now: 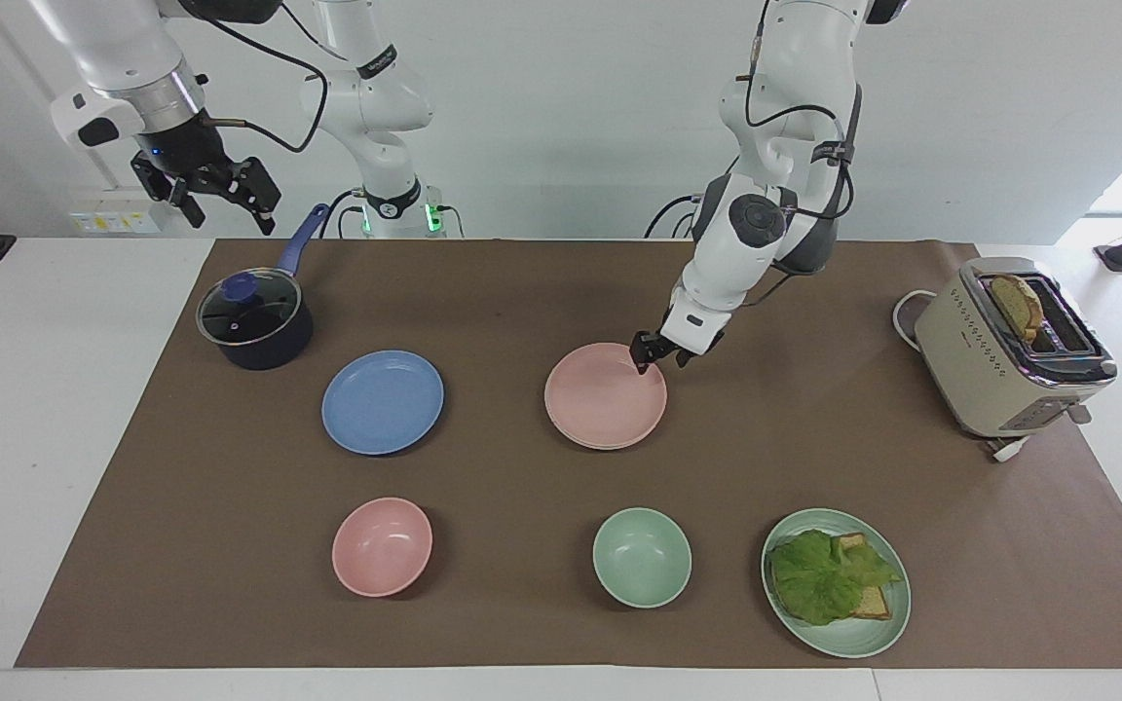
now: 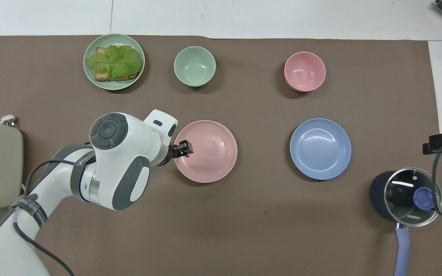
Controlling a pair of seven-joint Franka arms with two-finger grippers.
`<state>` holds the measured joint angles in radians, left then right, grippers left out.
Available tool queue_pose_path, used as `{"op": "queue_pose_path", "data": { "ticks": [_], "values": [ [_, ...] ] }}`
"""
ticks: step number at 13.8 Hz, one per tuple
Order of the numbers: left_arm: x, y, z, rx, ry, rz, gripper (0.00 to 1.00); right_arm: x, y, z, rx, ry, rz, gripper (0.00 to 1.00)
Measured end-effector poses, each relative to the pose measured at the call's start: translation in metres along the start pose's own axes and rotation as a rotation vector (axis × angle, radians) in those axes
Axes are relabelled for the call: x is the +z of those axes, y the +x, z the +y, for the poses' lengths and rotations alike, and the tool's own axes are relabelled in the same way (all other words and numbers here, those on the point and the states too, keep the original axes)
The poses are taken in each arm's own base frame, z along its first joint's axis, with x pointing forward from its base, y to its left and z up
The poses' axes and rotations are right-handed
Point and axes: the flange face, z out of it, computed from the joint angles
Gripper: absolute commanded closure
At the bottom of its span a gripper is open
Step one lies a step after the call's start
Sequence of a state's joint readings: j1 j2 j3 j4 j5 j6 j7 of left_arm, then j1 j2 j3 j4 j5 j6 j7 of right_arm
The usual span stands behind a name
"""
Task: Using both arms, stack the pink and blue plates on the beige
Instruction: 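Retract the left gripper while the right gripper reaches the blue plate, then grasp the blue plate rim with the right gripper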
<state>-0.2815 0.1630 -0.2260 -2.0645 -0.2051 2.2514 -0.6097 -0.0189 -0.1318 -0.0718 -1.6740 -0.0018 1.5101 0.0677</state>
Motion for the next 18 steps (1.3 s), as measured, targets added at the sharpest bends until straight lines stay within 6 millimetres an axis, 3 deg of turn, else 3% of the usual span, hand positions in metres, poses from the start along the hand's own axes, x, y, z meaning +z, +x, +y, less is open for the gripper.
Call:
{"op": "queue_pose_path", "data": {
  "ticks": [2,4,8,10,14,18],
  "values": [
    [-0.001,0.009,-0.013,0.016,0.039,0.004,0.00,-0.002,0.000,0.000,0.000,0.000,0.006,0.00],
    [-0.013,0.027,-0.038,0.056,0.117,0.006,0.00,-0.006,0.000,0.000,-0.001,0.001,0.014,0.00],
    [-0.073,0.065,-0.089,0.101,0.139,0.006,0.00,-0.005,0.003,-0.004,-0.009,0.002,0.047,0.00],
    [-0.105,0.074,-0.117,0.118,0.137,0.025,0.00,0.005,0.010,-0.005,-0.009,0.004,0.070,0.00],
    [-0.169,0.079,-0.165,0.163,0.140,0.045,0.00,0.068,0.028,-0.010,-0.018,0.001,0.063,0.00],
    [-0.220,0.089,-0.187,0.159,0.135,0.083,0.00,0.142,0.056,-0.011,-0.046,-0.010,0.002,0.00]
  ]
}}
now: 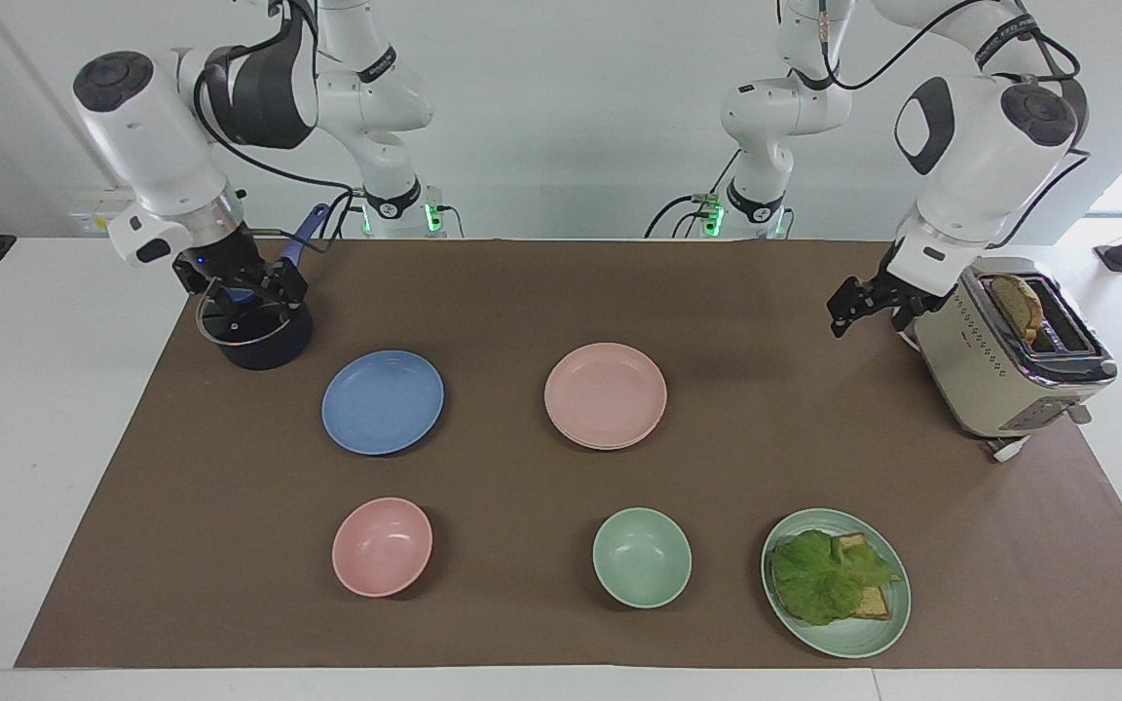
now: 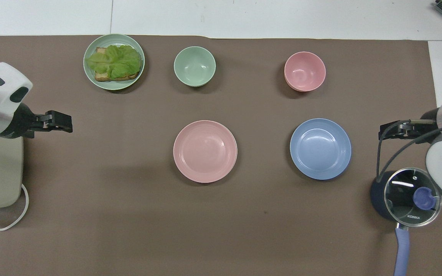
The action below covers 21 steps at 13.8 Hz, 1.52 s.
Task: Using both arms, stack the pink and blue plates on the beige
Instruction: 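Grasp the blue plate rim with the right gripper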
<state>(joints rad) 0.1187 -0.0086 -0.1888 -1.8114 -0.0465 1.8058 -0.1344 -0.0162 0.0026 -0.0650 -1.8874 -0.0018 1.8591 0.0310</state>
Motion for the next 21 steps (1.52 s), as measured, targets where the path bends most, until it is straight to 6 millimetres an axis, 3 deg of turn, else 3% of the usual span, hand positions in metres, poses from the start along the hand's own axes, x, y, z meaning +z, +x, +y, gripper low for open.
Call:
{"op": "queue_pose_path", "data": {
  "ticks": [7,11,14,15,19,21],
  "values": [
    [-0.056,0.000,-0.047,0.042,0.007,0.011,0.00,0.110,0.018,-0.003,-0.012,-0.008,-0.006,0.00],
    [-0.066,-0.002,-0.045,0.047,0.007,0.021,0.00,0.168,0.018,-0.007,-0.019,-0.013,-0.030,0.00],
    [-0.066,-0.002,-0.045,0.047,0.007,0.021,0.00,0.192,0.013,-0.007,-0.020,-0.015,-0.041,0.00],
    [-0.066,-0.002,-0.044,0.048,0.007,0.021,0.00,0.194,0.012,-0.007,-0.020,-0.015,-0.044,0.09],
    [-0.066,-0.002,-0.043,0.050,0.007,0.021,0.00,0.194,0.012,-0.009,-0.025,-0.015,-0.044,0.73],
    [-0.066,-0.002,-0.043,0.050,0.007,0.021,0.00,0.194,0.012,-0.009,-0.025,-0.015,-0.044,0.98]
  ]
}}
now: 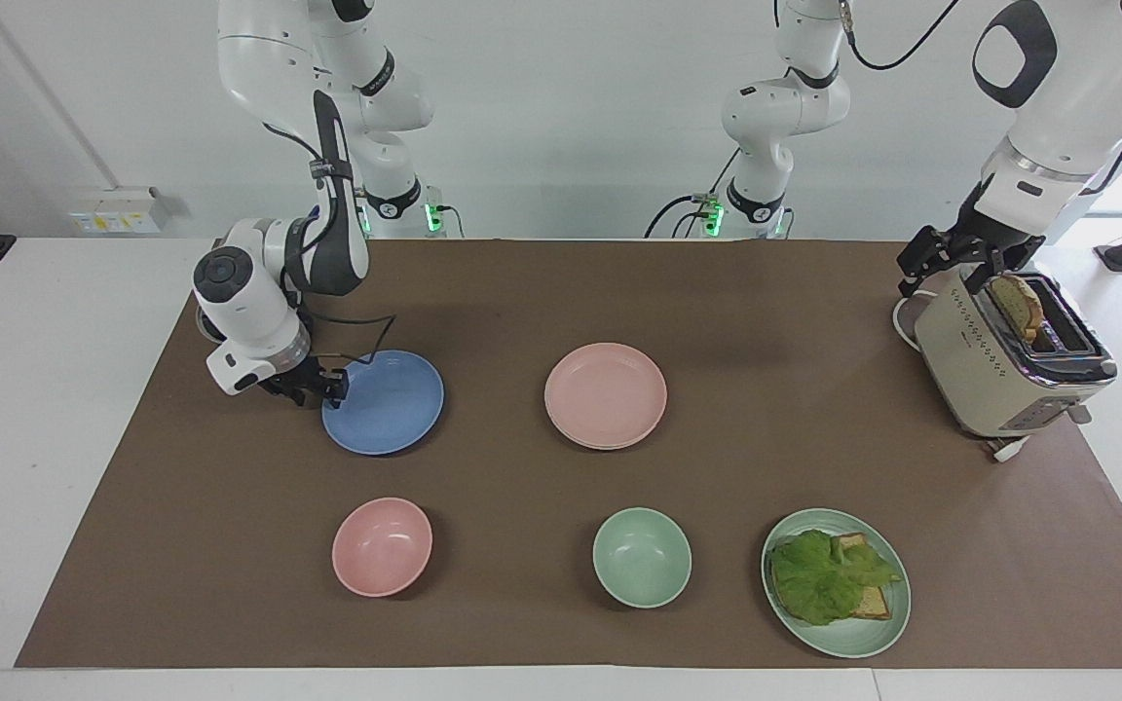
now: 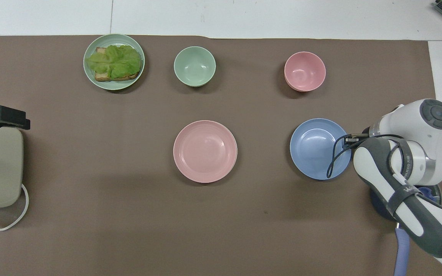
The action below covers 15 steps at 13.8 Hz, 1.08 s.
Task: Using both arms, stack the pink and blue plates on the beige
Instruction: 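Grasp the blue plate rim with the right gripper, then lift the blue plate and carry it over the pink plate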
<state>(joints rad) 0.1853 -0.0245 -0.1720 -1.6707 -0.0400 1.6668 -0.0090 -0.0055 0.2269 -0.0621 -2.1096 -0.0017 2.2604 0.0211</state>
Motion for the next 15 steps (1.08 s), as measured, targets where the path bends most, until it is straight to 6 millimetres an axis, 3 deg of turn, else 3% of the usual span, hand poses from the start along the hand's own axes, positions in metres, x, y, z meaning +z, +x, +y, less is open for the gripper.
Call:
{"op": "queue_pose_path", "data": {
  "ticks": [9,12,15],
  "values": [
    [0.000,0.000,0.000,0.001,0.000,0.000,0.00,-0.014,0.002,-0.011,-0.067,0.001,0.001,1.00],
    [0.000,0.000,0.002,0.004,0.000,0.000,0.00,-0.053,0.009,-0.022,-0.133,0.004,-0.013,1.00],
    [0.000,0.000,0.004,0.009,-0.001,0.000,0.00,-0.100,0.003,-0.040,-0.192,0.008,0.009,1.00]
  ]
}}
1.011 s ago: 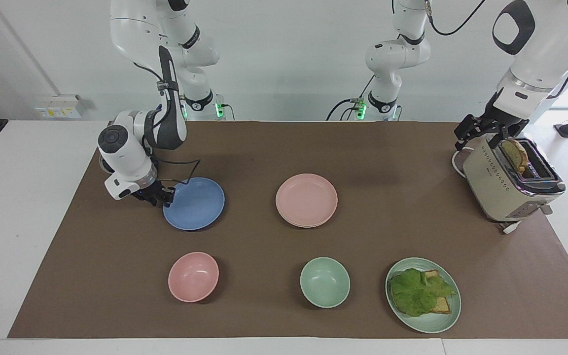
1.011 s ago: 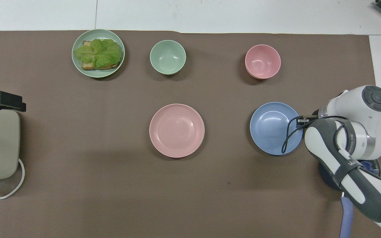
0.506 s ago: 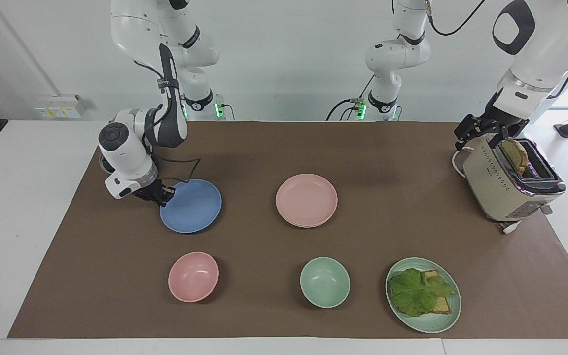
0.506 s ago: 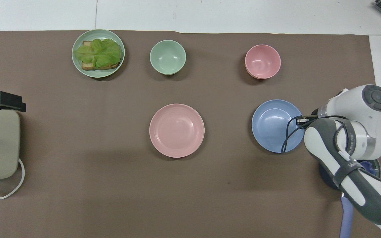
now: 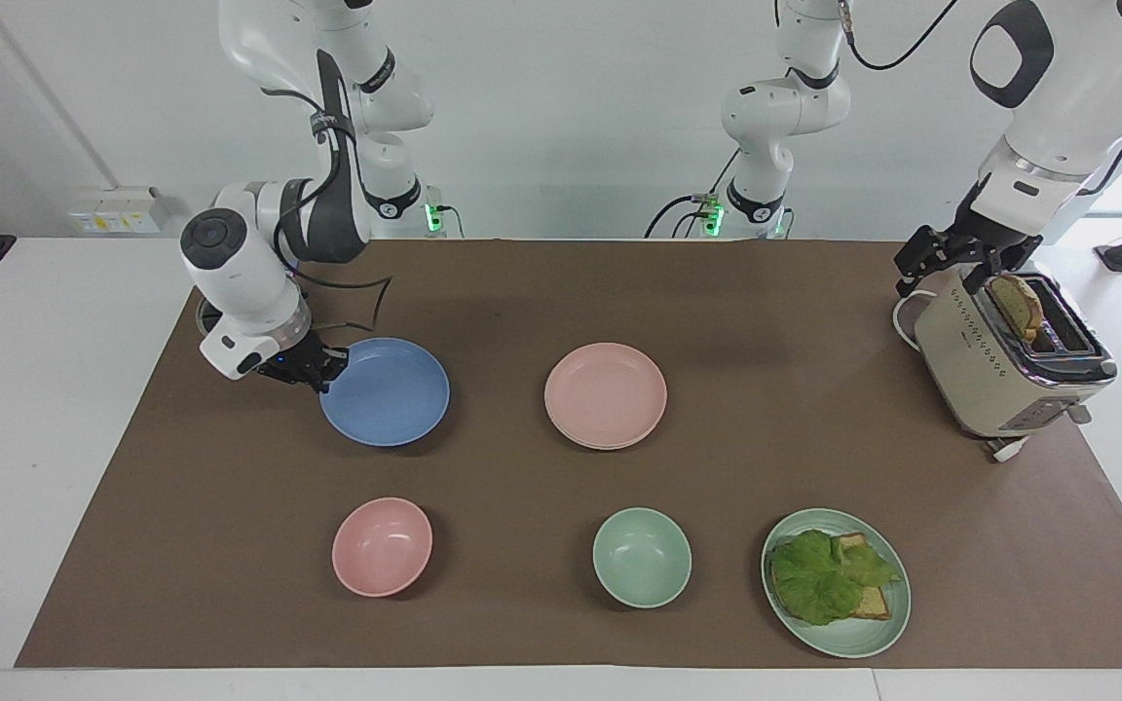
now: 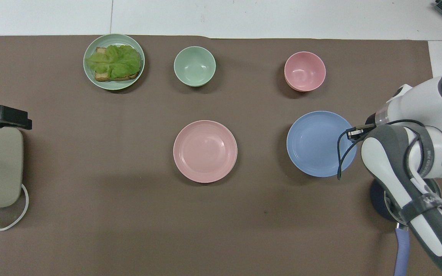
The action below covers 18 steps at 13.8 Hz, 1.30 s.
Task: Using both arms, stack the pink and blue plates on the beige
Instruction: 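Lift the blue plate and carry it over the pink plate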
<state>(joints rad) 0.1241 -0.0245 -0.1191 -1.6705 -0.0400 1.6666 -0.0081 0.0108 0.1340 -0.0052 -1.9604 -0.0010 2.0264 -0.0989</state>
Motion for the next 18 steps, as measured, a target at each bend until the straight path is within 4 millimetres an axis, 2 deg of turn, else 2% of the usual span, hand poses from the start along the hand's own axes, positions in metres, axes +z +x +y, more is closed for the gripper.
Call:
{"op": "queue_pose_path", "data": {
  "ticks": [4,9,11,14,16,18],
  "values": [
    [0.000,0.000,0.002,0.005,-0.002,0.001,0.00,-0.032,-0.008,-0.028,-0.074,0.020,-0.008,1.00],
    [0.000,0.000,0.005,0.011,-0.003,0.001,0.00,-0.040,-0.006,-0.078,-0.113,0.053,0.019,1.00],
    [0.000,0.000,0.001,0.003,-0.003,0.001,0.00,-0.043,-0.004,-0.114,-0.090,0.052,0.050,1.00],
    [-0.001,0.000,-0.005,-0.006,-0.003,0.001,0.00,-0.043,-0.010,-0.181,-0.037,0.079,0.071,1.00],
    [-0.001,0.000,-0.005,-0.006,-0.003,0.001,0.00,-0.036,-0.014,-0.222,0.004,0.112,0.081,1.00],
    [-0.001,0.000,-0.005,-0.006,-0.003,0.001,0.00,-0.026,-0.016,-0.255,0.045,0.124,0.093,1.00]
  ]
}}
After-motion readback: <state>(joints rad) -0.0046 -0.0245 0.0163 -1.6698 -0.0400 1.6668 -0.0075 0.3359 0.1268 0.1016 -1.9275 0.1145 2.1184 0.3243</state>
